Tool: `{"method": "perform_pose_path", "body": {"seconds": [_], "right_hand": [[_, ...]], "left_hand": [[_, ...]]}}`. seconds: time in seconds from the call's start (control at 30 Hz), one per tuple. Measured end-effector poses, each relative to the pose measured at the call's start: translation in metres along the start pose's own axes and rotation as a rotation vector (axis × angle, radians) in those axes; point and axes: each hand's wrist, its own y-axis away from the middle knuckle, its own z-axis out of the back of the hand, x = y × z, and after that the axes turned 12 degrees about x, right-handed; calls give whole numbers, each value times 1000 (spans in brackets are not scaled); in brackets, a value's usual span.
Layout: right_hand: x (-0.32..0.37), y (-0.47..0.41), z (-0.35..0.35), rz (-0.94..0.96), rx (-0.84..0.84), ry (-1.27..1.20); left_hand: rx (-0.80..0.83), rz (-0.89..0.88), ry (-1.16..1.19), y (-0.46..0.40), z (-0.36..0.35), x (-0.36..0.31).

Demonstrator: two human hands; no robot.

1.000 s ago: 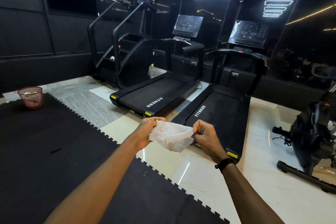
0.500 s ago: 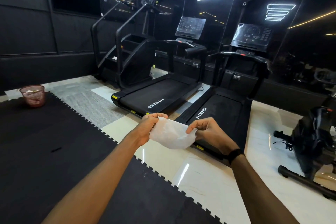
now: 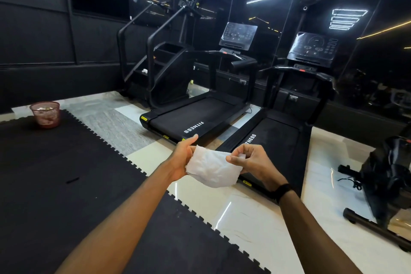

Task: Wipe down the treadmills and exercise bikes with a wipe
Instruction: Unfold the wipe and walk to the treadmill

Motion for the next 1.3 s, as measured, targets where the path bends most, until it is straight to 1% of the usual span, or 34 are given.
{"method": "perform_pose_path", "body": {"seconds": [0.07,0.1,0.17,0.2,0.27,0.3,0.37,0.4,0.43,0.5,0.6,0.67,0.7,0.73,0.77,0.87,0.93,1.0,1.2,1.3], "right_hand": [[-5,-6,-8,18,-27,-23],[-7,-8,-11,21,-44,-53],[-10,-14,-18,23,-73,-129],[-11,-15,-22,23,-83,-179],[-14,-21,-31,8,-88,-314],[-18,-25,-36,-15,-67,-382],[-24,-32,-43,-75,30,-462],[-28,-38,-46,-108,70,-465],[-31,-43,-47,-140,72,-435],[-36,-58,-50,-176,15,-374],[-43,-80,-52,-154,-49,-394],[-48,-106,-51,-128,-59,-399],[-52,-116,-49,-124,-87,-370],[-65,-155,-41,-100,-111,-358],[-69,-165,-41,-83,-130,-318],[-68,-189,-44,-32,-216,-146],[-76,-228,-32,23,-252,-49],[-82,-276,-19,35,-264,92],[-93,-388,1,95,-186,337],[-98,-440,-18,157,-106,347]], "left_hand": [[65,32,-110,3,5,-1],[58,19,-171,3,8,1],[-41,-31,-220,3,17,5],[-86,-61,-207,2,21,8],[-99,-128,-153,2,30,9],[-98,-152,-128,2,34,10],[-104,-175,-122,1,38,8],[-123,-171,-135,-1,42,8],[-149,-169,-161,-4,44,9],[-217,-167,-215,-12,53,9],[-328,-176,-267,-30,61,12],[-364,-200,-287,-51,74,8],[-379,-203,-303,-58,77,8],[-414,-232,-329,-88,92,-3],[-425,-237,-372,-97,94,-3],[-411,-240,-430,-113,105,-11],[-437,-267,-443,-145,118,-26],[-450,-278,-437,-183,138,-47],[-450,-309,-385,-249,186,-89],[-465,-298,-264,-266,217,-103]]}}
